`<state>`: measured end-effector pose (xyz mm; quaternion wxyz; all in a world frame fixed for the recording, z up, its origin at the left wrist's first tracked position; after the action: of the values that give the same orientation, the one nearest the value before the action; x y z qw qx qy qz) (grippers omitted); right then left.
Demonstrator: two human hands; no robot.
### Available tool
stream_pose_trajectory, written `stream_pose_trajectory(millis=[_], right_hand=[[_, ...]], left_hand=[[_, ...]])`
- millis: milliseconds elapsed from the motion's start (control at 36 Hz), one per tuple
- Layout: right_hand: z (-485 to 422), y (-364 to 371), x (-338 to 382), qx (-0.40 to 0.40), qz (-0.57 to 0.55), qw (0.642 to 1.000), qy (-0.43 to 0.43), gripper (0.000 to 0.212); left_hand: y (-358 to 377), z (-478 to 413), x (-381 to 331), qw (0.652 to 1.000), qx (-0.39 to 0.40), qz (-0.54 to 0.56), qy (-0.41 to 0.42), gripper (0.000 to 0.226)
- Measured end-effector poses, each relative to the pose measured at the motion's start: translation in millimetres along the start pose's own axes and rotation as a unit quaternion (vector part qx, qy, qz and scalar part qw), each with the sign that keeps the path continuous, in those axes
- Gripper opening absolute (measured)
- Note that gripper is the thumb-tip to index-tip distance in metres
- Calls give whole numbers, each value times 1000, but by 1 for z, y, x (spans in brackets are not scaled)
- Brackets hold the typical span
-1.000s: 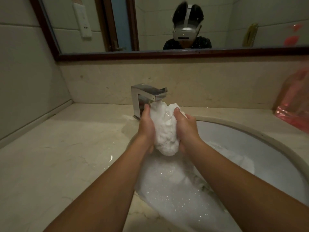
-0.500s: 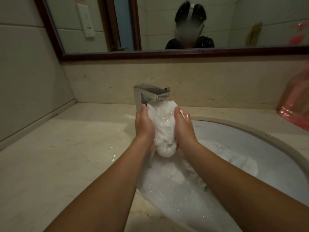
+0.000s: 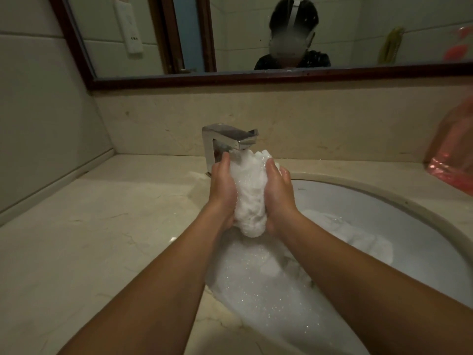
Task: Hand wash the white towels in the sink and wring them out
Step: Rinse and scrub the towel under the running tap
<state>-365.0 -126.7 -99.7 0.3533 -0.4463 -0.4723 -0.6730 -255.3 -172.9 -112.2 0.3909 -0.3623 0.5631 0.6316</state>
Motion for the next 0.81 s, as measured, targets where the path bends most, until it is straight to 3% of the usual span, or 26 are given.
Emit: stream_pose_trajectory(millis=[83, 139, 222, 278, 361, 444, 639, 750, 806], right_hand=[[4, -3, 2, 1, 16, 1000, -23, 54], [9, -3, 6, 4, 35, 998, -49, 56], [13, -3, 8, 2, 49, 997, -65, 69], [15, -4, 7, -3, 44, 997, -57, 73], [15, -8, 7, -1, 25, 999, -46, 58], [15, -11, 8, -23, 8, 998, -56, 37], [13, -15, 15, -106, 78, 985, -112, 35], [13, -14, 19, -100, 107, 982, -120, 39], [13, -12, 19, -99, 110, 982, -117, 31]], left_hand=[[-13, -33, 18, 1000, -13, -10, 20, 109], [-7, -17, 4, 998, -18, -37, 49, 108], [12, 31, -27, 989, -41, -93, 110, 64], [15, 40, -29, 984, -64, -123, 112, 55], [17, 52, -29, 970, -90, -187, 123, 65], [21, 61, -29, 966, -87, -202, 139, 54], [20, 58, -29, 964, -89, -203, 146, 44], [16, 55, -29, 964, -118, -196, 138, 42], [14, 54, -31, 956, -129, -220, 142, 39]])
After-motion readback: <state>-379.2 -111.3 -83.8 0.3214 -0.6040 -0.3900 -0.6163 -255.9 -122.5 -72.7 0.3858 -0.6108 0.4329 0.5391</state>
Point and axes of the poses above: each hand's wrist, its own z-axis away from the middle knuckle, its own y-axis out of the palm, x = y × z, the point moved 4 cm from there along -z, towards the middle knuckle, and after that the axes turned 3 degrees about z, right-handed, at the moved point
